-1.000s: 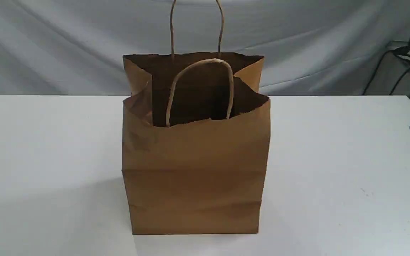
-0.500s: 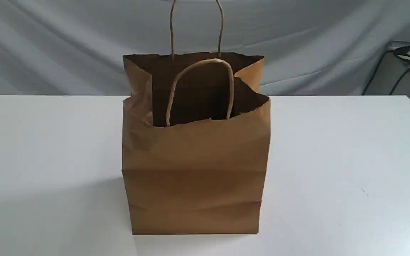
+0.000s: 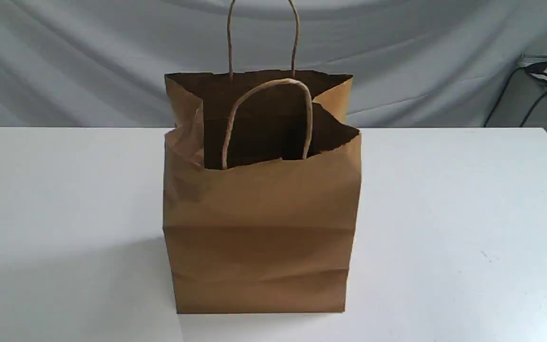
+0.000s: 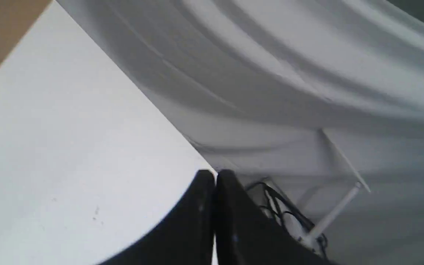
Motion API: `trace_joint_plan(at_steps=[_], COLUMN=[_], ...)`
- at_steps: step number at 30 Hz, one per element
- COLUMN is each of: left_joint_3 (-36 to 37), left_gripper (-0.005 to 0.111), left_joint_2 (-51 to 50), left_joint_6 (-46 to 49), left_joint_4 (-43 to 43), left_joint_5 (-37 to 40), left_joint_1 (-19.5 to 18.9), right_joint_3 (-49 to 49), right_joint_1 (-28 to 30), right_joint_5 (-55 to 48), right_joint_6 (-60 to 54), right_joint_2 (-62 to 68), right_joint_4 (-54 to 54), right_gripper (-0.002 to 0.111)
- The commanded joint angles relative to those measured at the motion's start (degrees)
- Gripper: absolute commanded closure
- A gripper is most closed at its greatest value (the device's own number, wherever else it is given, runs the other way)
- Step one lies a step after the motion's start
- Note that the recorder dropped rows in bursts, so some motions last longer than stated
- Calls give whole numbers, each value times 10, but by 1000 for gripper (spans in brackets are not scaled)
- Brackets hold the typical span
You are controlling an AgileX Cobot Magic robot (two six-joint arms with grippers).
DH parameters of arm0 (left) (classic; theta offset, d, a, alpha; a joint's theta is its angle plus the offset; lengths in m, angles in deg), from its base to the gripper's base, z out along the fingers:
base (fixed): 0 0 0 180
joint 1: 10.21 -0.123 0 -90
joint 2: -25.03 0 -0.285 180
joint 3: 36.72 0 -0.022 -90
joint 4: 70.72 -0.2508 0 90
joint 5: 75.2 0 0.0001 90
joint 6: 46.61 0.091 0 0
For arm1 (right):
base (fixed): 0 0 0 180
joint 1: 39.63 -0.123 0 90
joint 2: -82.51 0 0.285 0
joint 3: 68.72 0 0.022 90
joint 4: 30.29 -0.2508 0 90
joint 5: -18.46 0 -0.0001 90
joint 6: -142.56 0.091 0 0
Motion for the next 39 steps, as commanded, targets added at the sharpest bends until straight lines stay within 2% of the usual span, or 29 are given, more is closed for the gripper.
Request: trace_joint_plan(at_steps=[1,9,14,19,25,32,39], left_joint_3=[3,3,3,3,3,3,3], left_gripper=[107,107,107,107,107,107,107], left_joint_2=[3,3,3,3,3,3,3], left_joint_6=[0,0,0,0,0,0,0], left_joint_4=[5,5,5,5,5,5,5], left_joint_5=[-2,1,1,1,1,1,1], left_joint_1=[3,3,3,3,3,3,3], right_joint_3=[29,56,56,56,56,56,56], right_joint_1=[13,21,21,21,21,21,21], right_joint_5=[0,28,18,-51,-48,-40,112], right_joint_6=[0,0,0,0,0,0,0], right_joint_2=[-39,-50,-50,-50,-50,-50,-50], right_joint_4=[7,-26,-147,-267,-240,-256,-228], right_gripper=[108,108,108,108,108,108,108])
